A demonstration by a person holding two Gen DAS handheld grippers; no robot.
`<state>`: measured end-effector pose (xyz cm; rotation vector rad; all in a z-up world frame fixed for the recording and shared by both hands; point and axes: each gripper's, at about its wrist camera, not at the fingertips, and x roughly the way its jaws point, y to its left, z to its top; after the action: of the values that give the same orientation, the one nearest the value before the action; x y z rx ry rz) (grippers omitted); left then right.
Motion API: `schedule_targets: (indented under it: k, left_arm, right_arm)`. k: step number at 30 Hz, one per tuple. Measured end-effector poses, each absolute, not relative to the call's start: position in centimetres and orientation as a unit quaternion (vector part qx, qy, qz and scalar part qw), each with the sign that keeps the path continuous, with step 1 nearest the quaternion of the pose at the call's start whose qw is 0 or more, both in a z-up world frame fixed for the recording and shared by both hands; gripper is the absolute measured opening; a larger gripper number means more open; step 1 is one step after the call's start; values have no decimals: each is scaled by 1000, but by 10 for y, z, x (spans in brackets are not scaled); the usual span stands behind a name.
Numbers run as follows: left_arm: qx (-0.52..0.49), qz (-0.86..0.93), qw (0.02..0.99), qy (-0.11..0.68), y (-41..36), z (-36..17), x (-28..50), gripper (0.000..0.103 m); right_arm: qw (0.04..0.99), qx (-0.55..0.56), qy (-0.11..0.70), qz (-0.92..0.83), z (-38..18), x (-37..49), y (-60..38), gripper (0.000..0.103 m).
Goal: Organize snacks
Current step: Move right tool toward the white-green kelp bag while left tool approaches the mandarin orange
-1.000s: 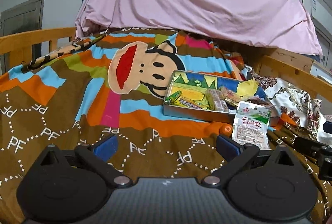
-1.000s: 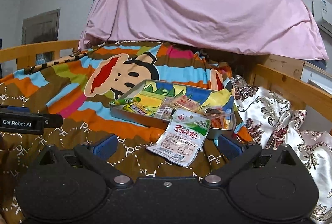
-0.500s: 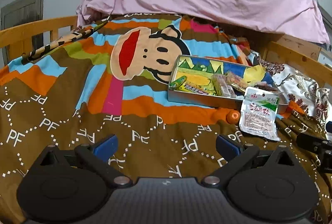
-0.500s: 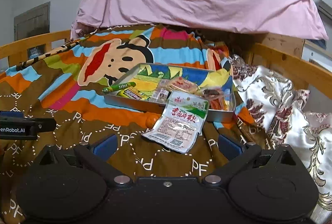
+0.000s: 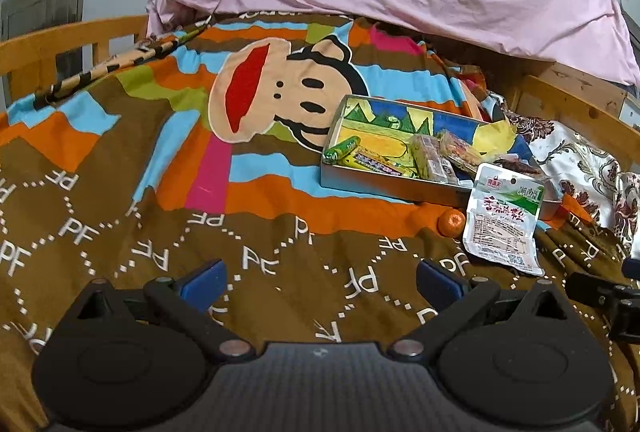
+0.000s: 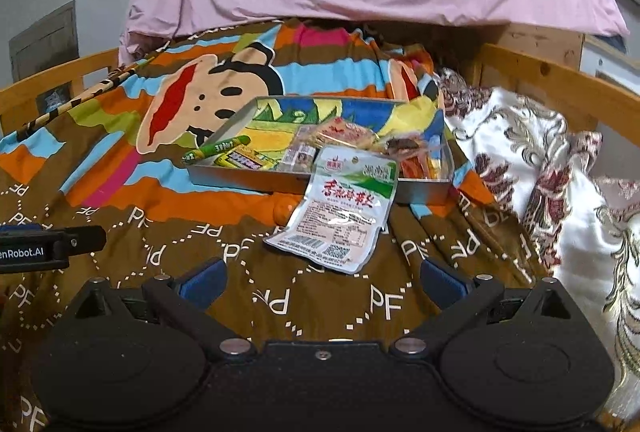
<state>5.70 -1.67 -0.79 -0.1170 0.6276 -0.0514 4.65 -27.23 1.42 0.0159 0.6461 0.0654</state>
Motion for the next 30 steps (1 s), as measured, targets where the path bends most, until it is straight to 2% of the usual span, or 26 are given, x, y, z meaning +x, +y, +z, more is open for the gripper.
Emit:
schedule_targets:
  k: [21,30]
  left_arm:
    - [-36,-40,953,297,-48,-26,106,102]
    - [-40,-45,955,291,-53,-32,128,102]
  right_arm:
    - [944,61,325,-1,9,65,-293,102]
    - [948,41,317,-6,8,82,-299,102]
